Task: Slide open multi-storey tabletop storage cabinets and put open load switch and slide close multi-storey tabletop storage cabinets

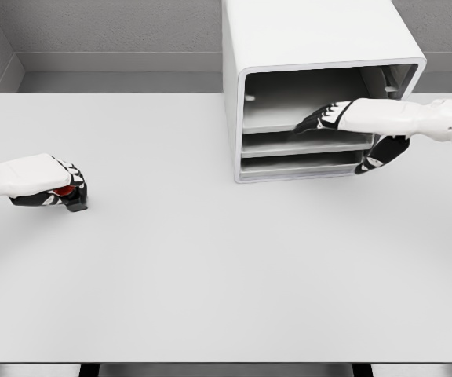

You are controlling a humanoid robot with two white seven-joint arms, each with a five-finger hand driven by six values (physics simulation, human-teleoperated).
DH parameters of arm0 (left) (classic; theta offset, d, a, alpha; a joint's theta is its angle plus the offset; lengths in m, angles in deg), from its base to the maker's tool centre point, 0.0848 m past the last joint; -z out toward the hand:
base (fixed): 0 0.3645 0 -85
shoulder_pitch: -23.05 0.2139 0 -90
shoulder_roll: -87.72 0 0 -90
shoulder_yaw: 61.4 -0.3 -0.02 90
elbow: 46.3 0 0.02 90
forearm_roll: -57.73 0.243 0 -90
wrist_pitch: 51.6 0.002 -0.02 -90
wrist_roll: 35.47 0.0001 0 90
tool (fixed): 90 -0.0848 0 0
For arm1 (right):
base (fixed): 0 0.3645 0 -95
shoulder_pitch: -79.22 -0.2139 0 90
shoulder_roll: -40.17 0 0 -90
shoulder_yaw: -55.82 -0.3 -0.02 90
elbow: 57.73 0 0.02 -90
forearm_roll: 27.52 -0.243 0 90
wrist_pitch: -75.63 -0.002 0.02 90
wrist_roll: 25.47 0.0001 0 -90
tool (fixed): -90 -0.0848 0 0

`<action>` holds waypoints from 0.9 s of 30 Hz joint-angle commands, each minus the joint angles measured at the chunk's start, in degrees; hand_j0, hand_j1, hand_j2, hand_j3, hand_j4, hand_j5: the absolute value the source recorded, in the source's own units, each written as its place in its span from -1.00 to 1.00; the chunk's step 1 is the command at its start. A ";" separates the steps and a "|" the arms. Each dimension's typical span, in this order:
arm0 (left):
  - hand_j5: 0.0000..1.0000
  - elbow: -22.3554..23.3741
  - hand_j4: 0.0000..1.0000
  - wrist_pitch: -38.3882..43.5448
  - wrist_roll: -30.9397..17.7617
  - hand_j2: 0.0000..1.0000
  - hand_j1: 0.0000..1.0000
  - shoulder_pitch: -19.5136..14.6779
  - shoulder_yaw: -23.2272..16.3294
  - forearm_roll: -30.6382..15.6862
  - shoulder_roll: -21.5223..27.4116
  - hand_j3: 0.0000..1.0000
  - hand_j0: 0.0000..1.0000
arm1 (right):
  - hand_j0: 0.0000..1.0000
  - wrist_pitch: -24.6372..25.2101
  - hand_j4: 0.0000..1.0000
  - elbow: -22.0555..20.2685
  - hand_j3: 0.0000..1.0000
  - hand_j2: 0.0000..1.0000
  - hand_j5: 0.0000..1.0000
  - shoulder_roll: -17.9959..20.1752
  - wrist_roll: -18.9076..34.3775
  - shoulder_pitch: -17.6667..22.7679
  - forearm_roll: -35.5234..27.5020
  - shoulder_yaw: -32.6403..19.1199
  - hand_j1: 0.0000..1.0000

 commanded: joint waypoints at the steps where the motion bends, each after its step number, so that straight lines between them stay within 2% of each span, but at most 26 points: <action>1: -0.27 -0.36 -0.27 0.14 0.01 -0.27 -0.27 0.00 0.07 -0.45 0.09 -0.27 -0.27 | 1.00 0.13 1.00 0.65 1.00 1.00 1.00 -0.89 0.48 0.00 -0.52 0.11 1.00; 7: -0.26 -8.70 -0.26 0.14 -0.08 -0.26 -0.26 0.26 0.69 -5.11 2.37 -0.26 -0.26 | 1.00 0.13 1.00 2.06 1.00 1.00 1.00 -1.94 1.45 0.00 -0.52 0.19 1.00; 10: -0.27 -10.73 -0.27 0.14 -0.08 -0.27 -0.27 0.09 1.39 -5.90 3.25 -0.27 -0.27 | 1.00 0.13 1.00 3.64 1.00 1.00 1.00 -2.03 1.45 -0.09 -0.52 0.19 1.00; 14: -0.27 -14.33 -0.27 0.14 -0.08 -0.27 -0.27 -2.37 1.30 -8.19 4.31 -0.27 -0.27 | 1.00 0.13 1.00 5.05 1.00 1.00 1.00 -2.82 1.53 -0.09 -0.52 0.19 1.00; 27: -0.27 -19.08 -0.27 0.14 -0.08 -0.27 -0.27 -5.01 1.74 -9.07 3.69 -0.27 -0.27 | 1.00 1.38 1.00 5.31 1.00 1.00 1.00 -3.61 3.29 -0.09 0.36 0.55 1.00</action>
